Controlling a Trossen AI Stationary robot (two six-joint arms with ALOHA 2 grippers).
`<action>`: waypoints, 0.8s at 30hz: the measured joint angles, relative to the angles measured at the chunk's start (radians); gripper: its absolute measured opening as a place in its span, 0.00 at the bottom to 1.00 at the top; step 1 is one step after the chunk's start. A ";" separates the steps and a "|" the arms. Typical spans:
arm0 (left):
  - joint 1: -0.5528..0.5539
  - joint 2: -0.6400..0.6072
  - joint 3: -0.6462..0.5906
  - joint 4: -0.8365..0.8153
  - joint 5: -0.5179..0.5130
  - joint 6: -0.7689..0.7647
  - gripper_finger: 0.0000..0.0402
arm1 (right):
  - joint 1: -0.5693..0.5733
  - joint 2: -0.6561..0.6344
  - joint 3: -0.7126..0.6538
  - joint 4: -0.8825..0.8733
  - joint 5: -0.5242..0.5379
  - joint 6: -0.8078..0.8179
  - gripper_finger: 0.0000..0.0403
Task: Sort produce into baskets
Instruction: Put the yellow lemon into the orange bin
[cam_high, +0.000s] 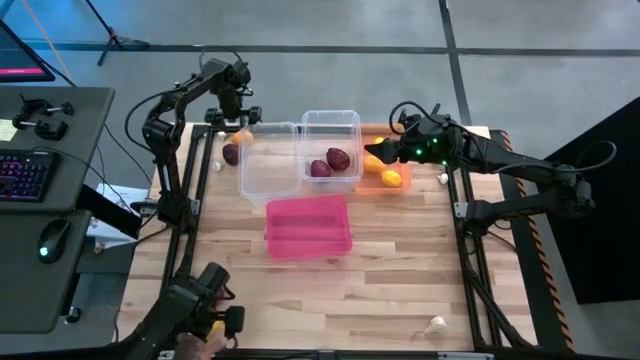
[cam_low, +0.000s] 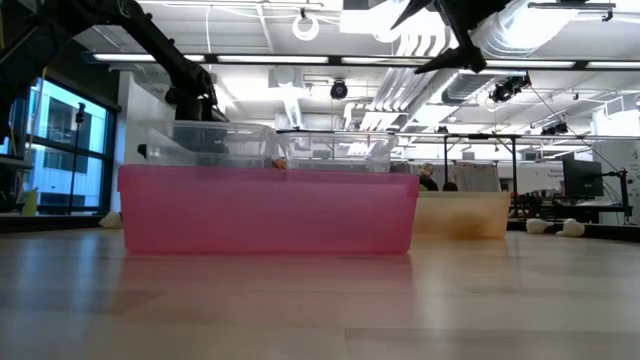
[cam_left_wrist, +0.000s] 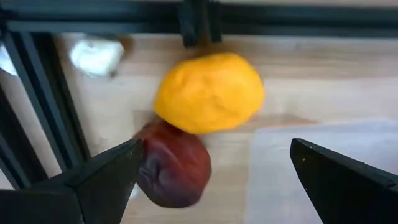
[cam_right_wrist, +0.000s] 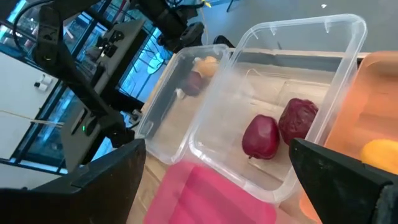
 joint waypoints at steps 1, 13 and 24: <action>-0.010 0.000 0.000 0.000 -0.001 0.004 0.98 | -0.004 0.000 0.000 0.000 0.000 -0.001 0.96; -0.088 -0.001 0.003 0.065 -0.074 0.106 0.98 | -0.066 0.000 0.000 0.000 0.030 0.038 0.96; -0.007 -0.002 -0.001 0.100 -0.067 0.265 0.98 | -0.090 0.000 0.000 0.002 0.037 0.056 0.96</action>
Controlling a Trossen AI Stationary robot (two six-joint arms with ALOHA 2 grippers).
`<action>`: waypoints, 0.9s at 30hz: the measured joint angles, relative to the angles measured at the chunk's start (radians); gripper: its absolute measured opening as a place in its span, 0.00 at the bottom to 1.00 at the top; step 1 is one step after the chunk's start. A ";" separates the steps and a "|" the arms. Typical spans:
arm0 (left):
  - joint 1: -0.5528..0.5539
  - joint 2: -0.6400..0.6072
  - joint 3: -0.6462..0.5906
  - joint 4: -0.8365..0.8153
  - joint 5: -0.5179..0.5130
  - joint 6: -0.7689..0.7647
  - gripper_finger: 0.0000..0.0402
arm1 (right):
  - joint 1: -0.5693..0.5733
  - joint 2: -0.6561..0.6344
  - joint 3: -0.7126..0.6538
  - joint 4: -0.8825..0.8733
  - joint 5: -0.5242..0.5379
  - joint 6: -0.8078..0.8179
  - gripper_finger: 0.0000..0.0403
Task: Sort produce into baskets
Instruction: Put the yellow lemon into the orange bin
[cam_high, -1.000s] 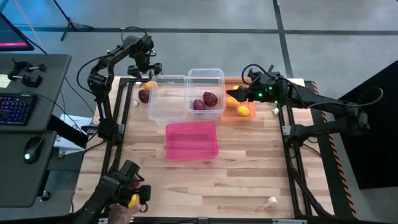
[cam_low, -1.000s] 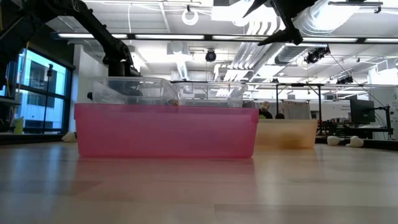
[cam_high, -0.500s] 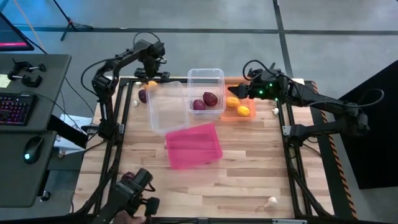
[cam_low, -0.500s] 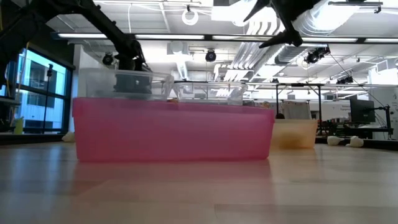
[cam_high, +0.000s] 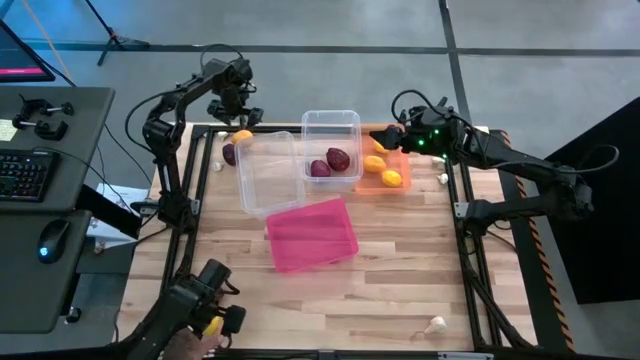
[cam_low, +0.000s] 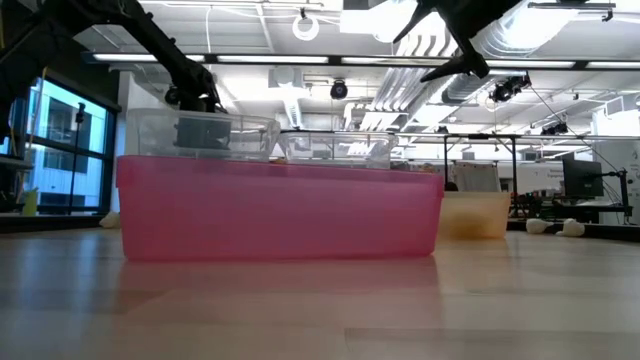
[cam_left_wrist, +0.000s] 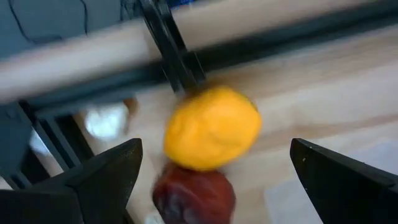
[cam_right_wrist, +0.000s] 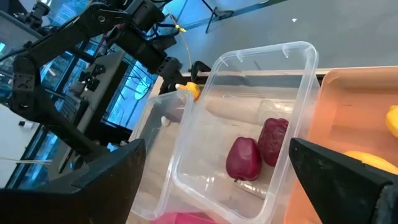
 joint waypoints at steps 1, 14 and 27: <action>0.002 0.000 0.000 0.016 -0.005 0.005 0.98 | -0.002 0.000 0.000 0.000 0.007 0.000 0.96; -0.011 0.020 0.000 0.037 -0.043 -0.033 0.98 | -0.038 0.000 0.000 0.034 0.011 0.023 0.96; -0.032 0.108 0.000 0.027 -0.051 0.026 0.98 | -0.039 0.000 0.000 0.036 0.011 0.023 0.96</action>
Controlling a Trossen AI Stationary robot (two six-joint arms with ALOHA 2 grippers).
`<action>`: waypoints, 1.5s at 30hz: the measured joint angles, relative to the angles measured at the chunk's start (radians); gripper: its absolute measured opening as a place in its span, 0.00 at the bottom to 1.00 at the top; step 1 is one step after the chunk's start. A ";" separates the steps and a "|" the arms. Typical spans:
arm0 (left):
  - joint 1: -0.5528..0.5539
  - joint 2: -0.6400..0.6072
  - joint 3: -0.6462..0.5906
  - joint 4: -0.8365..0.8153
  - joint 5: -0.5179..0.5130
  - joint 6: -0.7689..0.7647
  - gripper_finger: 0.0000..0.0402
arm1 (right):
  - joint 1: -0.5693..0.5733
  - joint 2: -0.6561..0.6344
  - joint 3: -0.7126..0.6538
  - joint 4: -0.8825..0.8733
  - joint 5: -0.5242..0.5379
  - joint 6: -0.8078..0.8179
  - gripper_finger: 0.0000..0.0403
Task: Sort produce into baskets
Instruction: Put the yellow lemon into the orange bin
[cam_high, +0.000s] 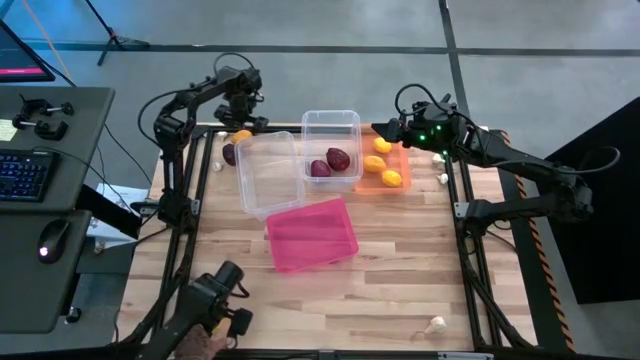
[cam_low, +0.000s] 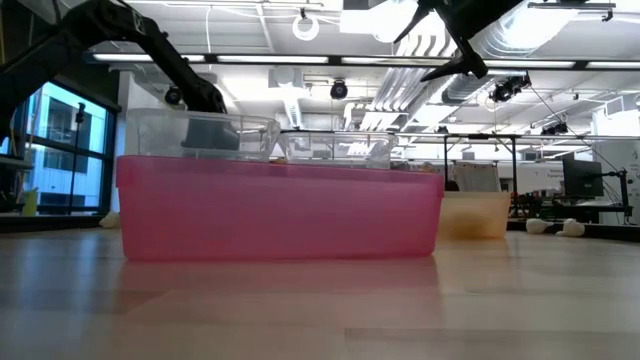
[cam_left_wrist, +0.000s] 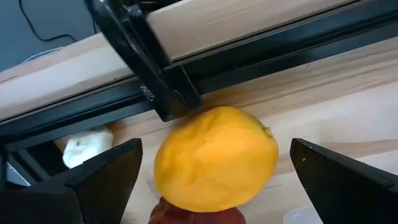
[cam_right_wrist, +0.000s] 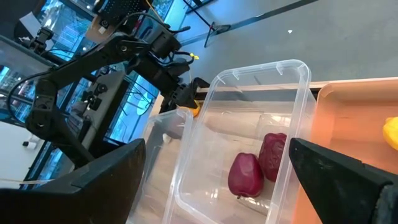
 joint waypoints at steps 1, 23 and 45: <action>-0.002 0.002 0.000 -0.003 0.000 0.000 0.98 | 0.000 0.000 0.000 0.000 0.000 0.000 0.96; -0.034 0.047 0.000 -0.081 -0.044 0.041 0.98 | 0.000 0.000 0.000 0.000 0.000 -0.008 0.96; -0.012 0.046 0.007 -0.157 -0.050 0.042 0.47 | 0.000 0.000 0.000 0.000 -0.012 -0.008 0.96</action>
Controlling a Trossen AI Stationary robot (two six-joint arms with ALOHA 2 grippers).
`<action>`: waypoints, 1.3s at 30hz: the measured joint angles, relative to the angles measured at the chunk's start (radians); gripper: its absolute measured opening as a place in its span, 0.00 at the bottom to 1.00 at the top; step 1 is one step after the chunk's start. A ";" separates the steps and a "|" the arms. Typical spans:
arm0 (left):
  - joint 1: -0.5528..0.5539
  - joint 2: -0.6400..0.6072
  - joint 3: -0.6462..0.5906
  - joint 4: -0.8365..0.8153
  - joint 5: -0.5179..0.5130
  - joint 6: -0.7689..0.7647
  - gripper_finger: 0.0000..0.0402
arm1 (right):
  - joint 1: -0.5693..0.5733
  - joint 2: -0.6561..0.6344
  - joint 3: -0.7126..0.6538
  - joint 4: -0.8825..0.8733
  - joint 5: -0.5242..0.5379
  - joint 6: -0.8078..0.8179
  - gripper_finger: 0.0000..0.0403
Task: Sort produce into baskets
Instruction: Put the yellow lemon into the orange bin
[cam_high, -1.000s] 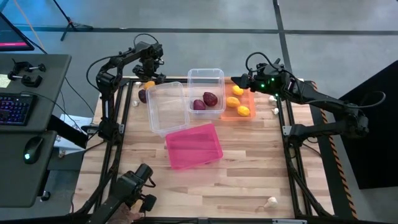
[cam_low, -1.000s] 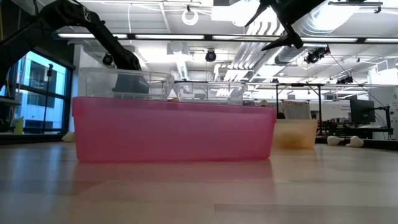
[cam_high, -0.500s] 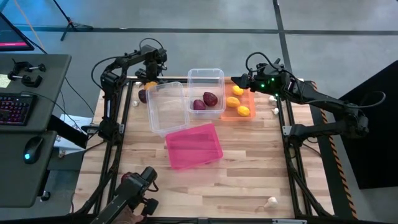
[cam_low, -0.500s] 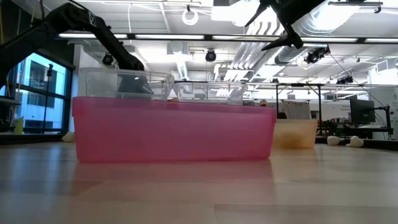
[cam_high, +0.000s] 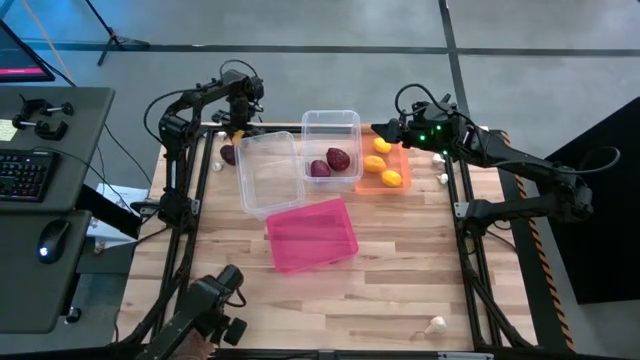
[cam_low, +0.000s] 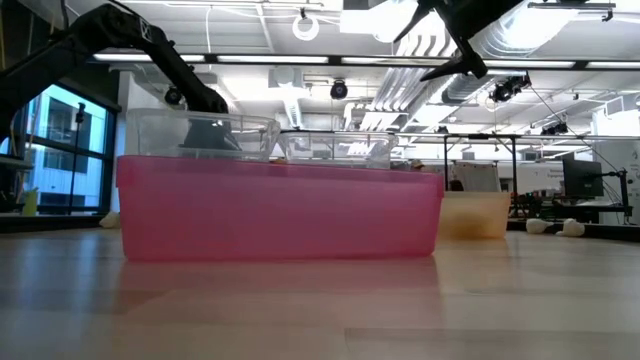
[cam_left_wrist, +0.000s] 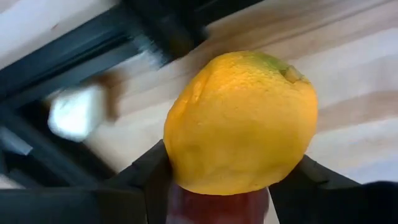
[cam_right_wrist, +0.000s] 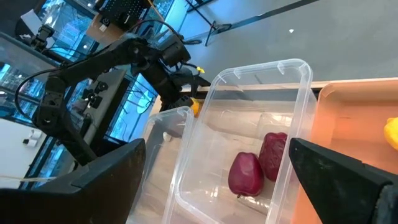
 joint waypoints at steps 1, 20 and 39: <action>0.008 -0.008 0.012 -0.019 0.004 0.000 0.47 | 0.000 0.000 0.000 0.000 -0.006 0.000 0.96; -0.071 -0.223 0.483 0.154 0.146 -0.079 0.51 | -0.007 0.000 0.000 0.037 0.050 -0.066 0.96; -0.705 -0.145 0.243 1.049 0.138 -0.047 0.51 | -0.072 -0.113 0.000 0.566 0.082 -0.333 0.96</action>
